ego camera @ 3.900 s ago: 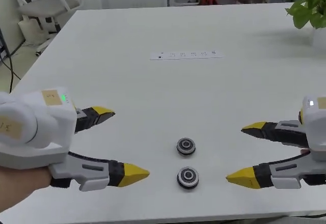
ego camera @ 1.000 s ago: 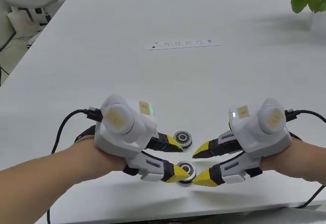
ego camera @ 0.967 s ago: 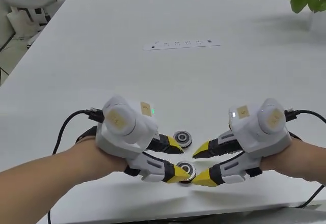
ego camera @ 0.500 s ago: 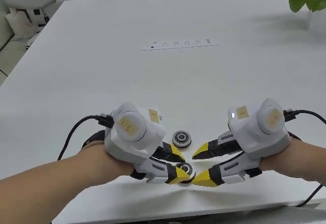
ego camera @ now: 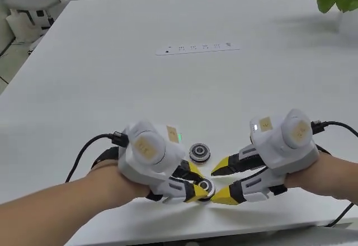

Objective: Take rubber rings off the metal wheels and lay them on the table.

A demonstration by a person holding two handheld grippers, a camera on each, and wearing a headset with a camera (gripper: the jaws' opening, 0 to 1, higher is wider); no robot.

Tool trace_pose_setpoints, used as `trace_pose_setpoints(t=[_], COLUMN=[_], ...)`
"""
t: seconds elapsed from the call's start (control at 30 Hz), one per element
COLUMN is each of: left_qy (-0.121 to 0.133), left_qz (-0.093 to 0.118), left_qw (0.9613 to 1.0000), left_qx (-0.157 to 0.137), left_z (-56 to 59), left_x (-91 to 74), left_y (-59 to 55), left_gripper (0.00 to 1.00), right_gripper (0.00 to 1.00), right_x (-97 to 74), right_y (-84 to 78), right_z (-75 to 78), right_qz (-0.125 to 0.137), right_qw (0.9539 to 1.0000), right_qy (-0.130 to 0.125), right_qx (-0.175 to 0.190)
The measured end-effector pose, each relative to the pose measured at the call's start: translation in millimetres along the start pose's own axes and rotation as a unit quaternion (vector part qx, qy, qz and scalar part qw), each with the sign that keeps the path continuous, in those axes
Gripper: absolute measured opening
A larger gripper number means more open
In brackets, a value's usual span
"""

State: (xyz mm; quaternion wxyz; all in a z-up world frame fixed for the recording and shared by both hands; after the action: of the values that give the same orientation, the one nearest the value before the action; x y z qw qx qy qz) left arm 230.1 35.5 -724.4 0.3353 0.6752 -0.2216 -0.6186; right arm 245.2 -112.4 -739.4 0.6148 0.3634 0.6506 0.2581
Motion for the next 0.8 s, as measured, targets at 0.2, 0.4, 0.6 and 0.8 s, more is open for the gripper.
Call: trace_pose_setpoints(t=[0.2,0.4,0.6,0.8], left_qy=[0.005,0.010,0.016,0.021], left_qz=[0.004,0.005,0.005,0.006], left_qw=[1.0000,0.9999,0.9998,0.9996], left_qx=[-0.007,-0.012,-0.014,-0.016], left_z=[-3.4,-3.6,-3.9,-3.6], left_x=[0.6,1.9,3.3,4.2], left_y=[-1.1,-0.8,-0.2,0.1], left_gripper=[0.14,0.14,0.13,0.13], right_gripper=[0.28,0.28,0.28,0.27], right_x=[2.3,6.4,10.8,14.7], right_y=[-0.3,0.2,1.0,1.3], right_z=[-2.0,-2.7,-3.5,-3.1], right_qz=[-0.002,-0.002,-0.006,-0.009], right_qw=[1.0000,1.0000,0.9999,0.9999], right_qy=[0.004,0.004,0.002,-0.001], right_qx=[0.001,-0.005,-0.012,-0.015])
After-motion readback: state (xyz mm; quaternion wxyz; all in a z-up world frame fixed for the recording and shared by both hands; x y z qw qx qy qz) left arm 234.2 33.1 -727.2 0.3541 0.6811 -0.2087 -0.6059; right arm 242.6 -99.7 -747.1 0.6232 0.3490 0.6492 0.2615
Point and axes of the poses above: the centre of the closed fingertips' face, and the gripper's own axes: x roughly forward along the fingers, z roughly to its right, y roughly out of its top, the point moved 10 cm from there along -x, roughly backward along the fingers
